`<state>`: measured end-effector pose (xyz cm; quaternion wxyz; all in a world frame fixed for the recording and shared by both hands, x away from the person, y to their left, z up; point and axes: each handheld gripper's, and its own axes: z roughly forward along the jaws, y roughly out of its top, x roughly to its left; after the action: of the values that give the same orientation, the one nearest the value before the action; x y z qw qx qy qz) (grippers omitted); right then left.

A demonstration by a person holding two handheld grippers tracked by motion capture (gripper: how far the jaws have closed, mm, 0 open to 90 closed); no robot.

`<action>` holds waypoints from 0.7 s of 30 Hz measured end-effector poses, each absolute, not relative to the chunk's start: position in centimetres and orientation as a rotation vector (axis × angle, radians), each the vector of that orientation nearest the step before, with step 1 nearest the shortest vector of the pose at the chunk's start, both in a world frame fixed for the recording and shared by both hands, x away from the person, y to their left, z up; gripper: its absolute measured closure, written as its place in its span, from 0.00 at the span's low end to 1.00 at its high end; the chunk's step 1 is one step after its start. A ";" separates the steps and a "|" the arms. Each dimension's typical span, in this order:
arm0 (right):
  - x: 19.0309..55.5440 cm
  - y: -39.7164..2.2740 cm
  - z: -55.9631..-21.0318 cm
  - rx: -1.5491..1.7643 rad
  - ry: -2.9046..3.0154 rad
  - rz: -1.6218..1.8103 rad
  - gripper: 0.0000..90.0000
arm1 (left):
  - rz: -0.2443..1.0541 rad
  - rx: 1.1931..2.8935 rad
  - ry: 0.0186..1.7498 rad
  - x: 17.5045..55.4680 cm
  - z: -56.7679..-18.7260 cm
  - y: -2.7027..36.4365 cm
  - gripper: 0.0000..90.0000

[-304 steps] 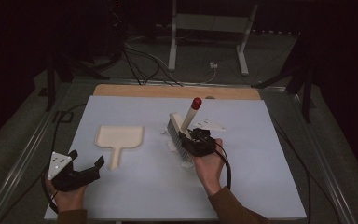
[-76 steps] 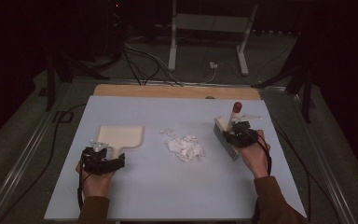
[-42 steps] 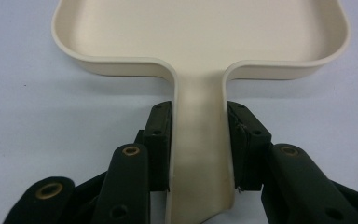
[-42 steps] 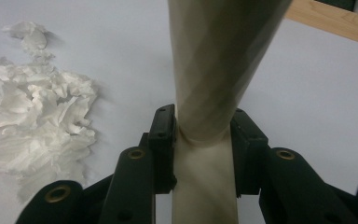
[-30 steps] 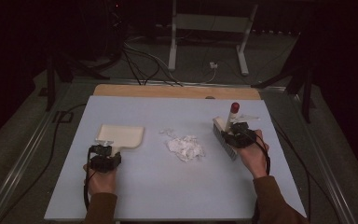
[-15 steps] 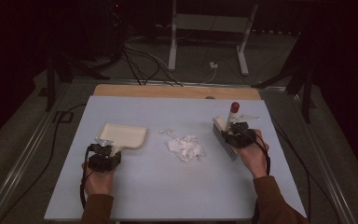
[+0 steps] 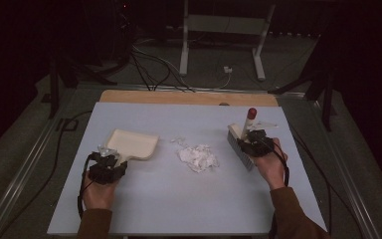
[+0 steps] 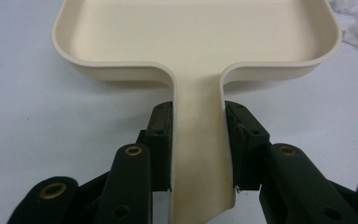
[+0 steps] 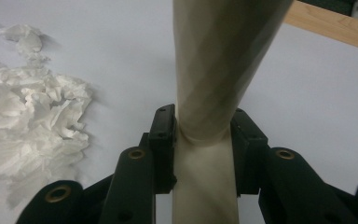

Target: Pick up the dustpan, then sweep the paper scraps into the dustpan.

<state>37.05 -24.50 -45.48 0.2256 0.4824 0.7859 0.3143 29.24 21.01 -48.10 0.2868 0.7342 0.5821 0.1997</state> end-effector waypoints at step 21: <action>39.6 -23.4 -41.9 1.135 2.193 1.017 0.74 | 0.519 2.016 1.414 27.9 -46.9 21.7 0.74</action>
<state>39.58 -23.38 -41.88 0.2333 0.4134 0.7984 0.3704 27.92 21.66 -46.90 0.3074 0.7622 0.5348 0.1963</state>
